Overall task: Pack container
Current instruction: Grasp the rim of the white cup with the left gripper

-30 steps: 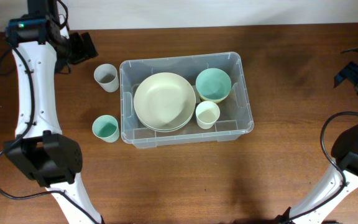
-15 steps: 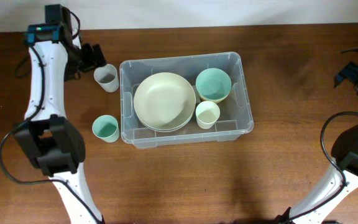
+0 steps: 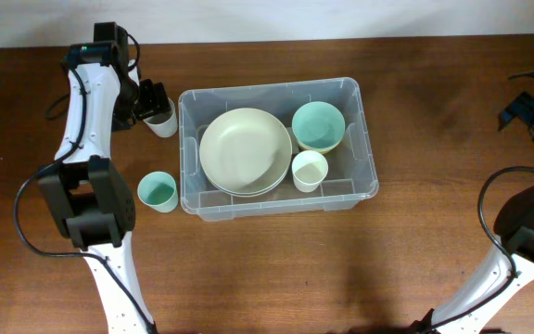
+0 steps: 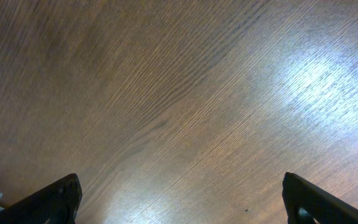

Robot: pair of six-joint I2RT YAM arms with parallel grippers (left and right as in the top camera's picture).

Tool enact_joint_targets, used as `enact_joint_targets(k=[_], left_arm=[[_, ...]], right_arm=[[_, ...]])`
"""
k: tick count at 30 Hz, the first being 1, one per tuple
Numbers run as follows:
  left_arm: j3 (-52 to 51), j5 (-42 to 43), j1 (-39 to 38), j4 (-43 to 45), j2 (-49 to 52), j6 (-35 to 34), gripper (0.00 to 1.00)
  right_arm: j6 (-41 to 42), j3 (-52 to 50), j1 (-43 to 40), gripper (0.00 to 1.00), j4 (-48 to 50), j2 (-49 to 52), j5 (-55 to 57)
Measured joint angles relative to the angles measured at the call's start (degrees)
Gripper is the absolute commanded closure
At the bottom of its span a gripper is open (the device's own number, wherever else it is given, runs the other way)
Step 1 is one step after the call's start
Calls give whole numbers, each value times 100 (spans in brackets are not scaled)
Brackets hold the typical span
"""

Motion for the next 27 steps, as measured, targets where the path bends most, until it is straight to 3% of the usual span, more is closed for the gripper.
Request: enact_joint_targets(k=[12,21,27], left_arm=[[0,2,0,22,11,-2,11],[0,2,0,20,341,31,36],[-2,2,0,22,426,33,65]], right_arm=[[0,0,0,1,0,0,0],[2,0,0,1,0,0,0],[-4,0,0,1,0,0,0]])
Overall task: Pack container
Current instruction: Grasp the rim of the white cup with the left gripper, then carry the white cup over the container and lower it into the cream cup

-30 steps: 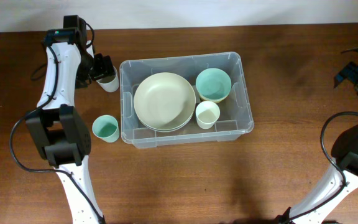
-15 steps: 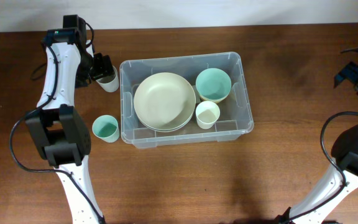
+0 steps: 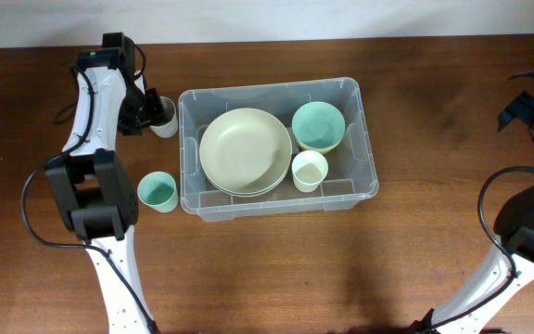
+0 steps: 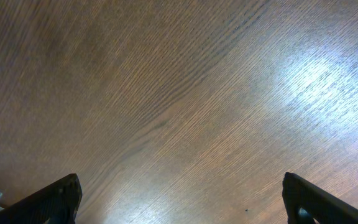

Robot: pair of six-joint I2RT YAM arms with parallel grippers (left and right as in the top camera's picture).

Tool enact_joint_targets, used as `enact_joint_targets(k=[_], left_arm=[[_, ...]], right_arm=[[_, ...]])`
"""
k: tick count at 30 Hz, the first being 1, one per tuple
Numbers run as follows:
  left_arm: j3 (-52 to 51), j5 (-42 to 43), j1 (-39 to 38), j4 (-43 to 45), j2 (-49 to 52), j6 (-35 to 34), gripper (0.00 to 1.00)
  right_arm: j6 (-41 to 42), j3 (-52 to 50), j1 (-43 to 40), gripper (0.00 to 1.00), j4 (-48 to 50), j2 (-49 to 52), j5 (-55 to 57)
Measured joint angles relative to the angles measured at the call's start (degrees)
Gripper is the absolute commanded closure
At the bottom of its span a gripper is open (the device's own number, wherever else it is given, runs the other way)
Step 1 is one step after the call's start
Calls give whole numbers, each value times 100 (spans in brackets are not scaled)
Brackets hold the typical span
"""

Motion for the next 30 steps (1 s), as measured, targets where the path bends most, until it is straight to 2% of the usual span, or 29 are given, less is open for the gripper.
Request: enact_joint_targets(k=[1,6,9,13,23,27,30], left_arm=[[0,0,0,2,0,0,70],[0,-2,0,9,0,9,71],[0,0,7,68,0,17,88],[2,0,44,61,0,13,98],[127,-11,87,-35,2,9,99],[758,-114,129,-374,24,9,99],[1685,-197,229,-872,44,4,99]], right_arm=[[4,0,0,1,0,0,0],[4,0,0,1,0,0,0],[0,0,0,1,0,0,0],[0,0,0,1,0,0,0],[4,0,0,1,0,0,0],[0,0,0,1,0,0,0],[2,0,0,1,2,0,0]])
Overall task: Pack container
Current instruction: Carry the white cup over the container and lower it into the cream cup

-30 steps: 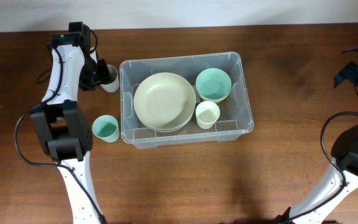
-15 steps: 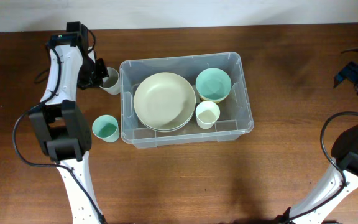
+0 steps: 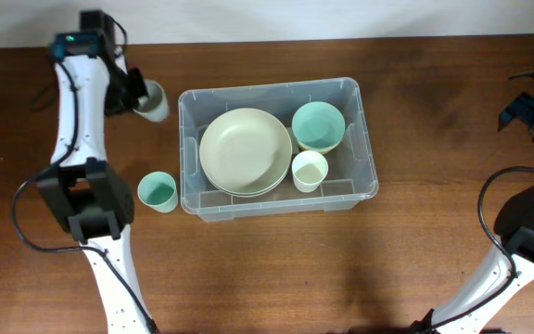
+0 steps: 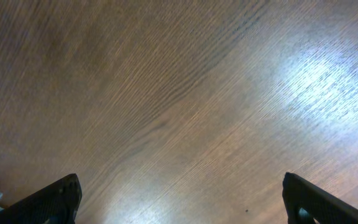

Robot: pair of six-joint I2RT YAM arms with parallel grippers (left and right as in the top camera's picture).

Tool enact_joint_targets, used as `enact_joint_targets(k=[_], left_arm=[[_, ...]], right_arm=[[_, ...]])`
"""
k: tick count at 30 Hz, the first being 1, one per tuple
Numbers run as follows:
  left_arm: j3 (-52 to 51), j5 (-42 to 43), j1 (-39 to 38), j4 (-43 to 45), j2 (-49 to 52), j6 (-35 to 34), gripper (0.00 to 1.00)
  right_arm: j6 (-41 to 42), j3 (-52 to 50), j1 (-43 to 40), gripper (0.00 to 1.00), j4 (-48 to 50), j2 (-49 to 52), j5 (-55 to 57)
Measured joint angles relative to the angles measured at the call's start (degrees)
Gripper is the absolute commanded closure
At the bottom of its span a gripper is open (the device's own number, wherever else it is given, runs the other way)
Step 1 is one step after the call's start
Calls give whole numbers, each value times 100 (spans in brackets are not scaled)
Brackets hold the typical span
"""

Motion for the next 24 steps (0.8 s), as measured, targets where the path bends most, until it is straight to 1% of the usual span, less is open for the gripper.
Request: enact_joint_targets(k=[2,3,6,10,15,24], left_arm=[[702,-26,76,-319,0,2,99],[1246,-28,118,-529,0,7,99],[2334,120,157,-1001,-2,33,99],[3386,509,-15,-1331,-39,144,99],[3547,813,-763,-1495,-249,332,99],[3526,946,-2798,-1521,-249,804,99]], right_arm=[[0,0,0,1,-2,0,0],[0,0,0,1,-2,0,0],[2,0,0,1,-4,0,0],[0,0,0,1,-4,0,0],[0,0,0,1,-2,0,0],[0,0,0,1,-2,0,0]])
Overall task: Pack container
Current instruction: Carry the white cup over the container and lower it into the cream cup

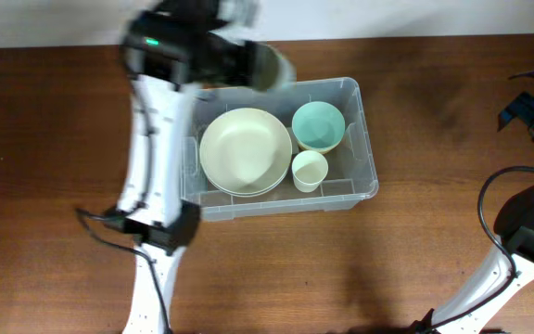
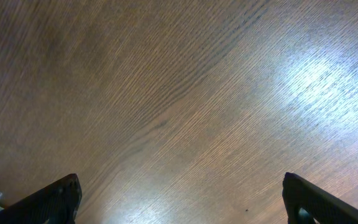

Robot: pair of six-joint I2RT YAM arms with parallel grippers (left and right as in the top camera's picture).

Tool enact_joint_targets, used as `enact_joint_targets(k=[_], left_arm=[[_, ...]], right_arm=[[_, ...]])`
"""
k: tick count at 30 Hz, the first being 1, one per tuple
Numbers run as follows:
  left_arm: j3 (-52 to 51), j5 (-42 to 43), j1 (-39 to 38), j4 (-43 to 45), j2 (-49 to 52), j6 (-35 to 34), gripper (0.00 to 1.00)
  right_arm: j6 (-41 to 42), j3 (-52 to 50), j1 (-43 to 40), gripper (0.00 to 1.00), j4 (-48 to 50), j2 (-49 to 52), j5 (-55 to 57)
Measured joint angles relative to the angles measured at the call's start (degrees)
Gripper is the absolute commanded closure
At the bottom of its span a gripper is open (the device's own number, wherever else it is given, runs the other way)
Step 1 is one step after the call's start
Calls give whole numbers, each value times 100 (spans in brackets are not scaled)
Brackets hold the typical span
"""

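Note:
A clear plastic container [image 1: 370,139] sits mid-table. Inside lie a cream plate [image 1: 244,150], a teal bowl [image 1: 318,124] and a small white cup [image 1: 310,171]. My left arm is raised high and blurred; its gripper [image 1: 253,63] is shut on a white cup [image 1: 275,68] above the container's back left corner. The arm covers the table left of the container, so the teal cup there is hidden. My right gripper [image 2: 182,199] is open over bare wood at the far right, nothing between its fingers [image 2: 58,198].
The brown wooden table [image 1: 434,241] runs out to the front and right of the container. The right arm [image 1: 527,232] stands at the right edge. A pale wall strip borders the table's back edge.
My left arm has risen and swung right with the white cup, from left of the container to above its back left corner. The right gripper has not moved.
My left gripper was at a white cup standing on the table left of the container's back corner. Then the cup was off the table and tilted in the gripper further left. Now it hangs over the container. A teal cup stood by the front left throughout.

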Motion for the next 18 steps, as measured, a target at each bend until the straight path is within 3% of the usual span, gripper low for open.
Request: enact_joint_targets(k=[8,18], left_arm=[[-490,-588,-1591,-4,0,170,99],[-2258,-994,-1808,-11,-7,184,99]], right_arm=[[-2,0,0,1,0,0,0],[2,0,0,1,0,0,0]])
